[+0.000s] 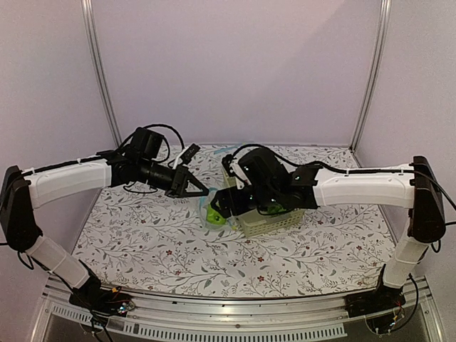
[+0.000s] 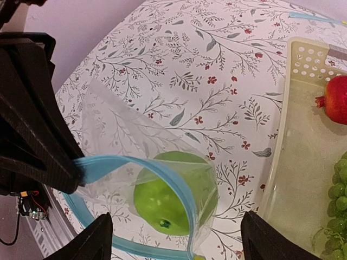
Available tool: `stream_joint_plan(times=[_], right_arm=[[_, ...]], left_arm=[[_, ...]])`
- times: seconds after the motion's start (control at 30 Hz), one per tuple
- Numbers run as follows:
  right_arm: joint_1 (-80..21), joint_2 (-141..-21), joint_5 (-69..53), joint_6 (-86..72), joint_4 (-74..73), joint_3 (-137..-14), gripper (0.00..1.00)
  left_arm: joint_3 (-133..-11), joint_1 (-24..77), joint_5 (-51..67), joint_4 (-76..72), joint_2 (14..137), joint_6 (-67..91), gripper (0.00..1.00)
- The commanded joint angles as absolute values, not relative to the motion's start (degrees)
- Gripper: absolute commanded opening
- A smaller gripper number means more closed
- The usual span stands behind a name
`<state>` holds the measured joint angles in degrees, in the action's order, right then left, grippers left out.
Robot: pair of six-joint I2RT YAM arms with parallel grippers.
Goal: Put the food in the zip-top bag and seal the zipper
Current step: Adjust the fake fruit in the zipper food storage bag.
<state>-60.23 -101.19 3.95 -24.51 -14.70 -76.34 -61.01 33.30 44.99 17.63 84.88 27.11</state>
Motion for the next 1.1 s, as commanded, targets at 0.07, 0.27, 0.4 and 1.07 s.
stream_joint_plan(times=[0.07,0.27,0.4,1.07], right_arm=[[-60.65,-104.16,4.55,-27.14,-10.07,-77.98,0.81],[-61.29,-106.43,8.75,-27.78,-4.72,-76.17,0.81],[-61.36,-106.35,9.18,-28.68,0.95,-74.20,0.81],[-61.38,-110.05,18.42,-33.57,-14.29,-75.19,0.79]], left_arm=[[-60.52,35.12,48.29,13.77,84.83,30.49,0.00],[-59.37,35.51,48.82,10.20,83.22,34.20,0.00],[-58.10,35.68,49.42,7.38,82.89,36.86,0.00],[-63.04,35.26,40.94,16.61,79.38,31.03,0.00]])
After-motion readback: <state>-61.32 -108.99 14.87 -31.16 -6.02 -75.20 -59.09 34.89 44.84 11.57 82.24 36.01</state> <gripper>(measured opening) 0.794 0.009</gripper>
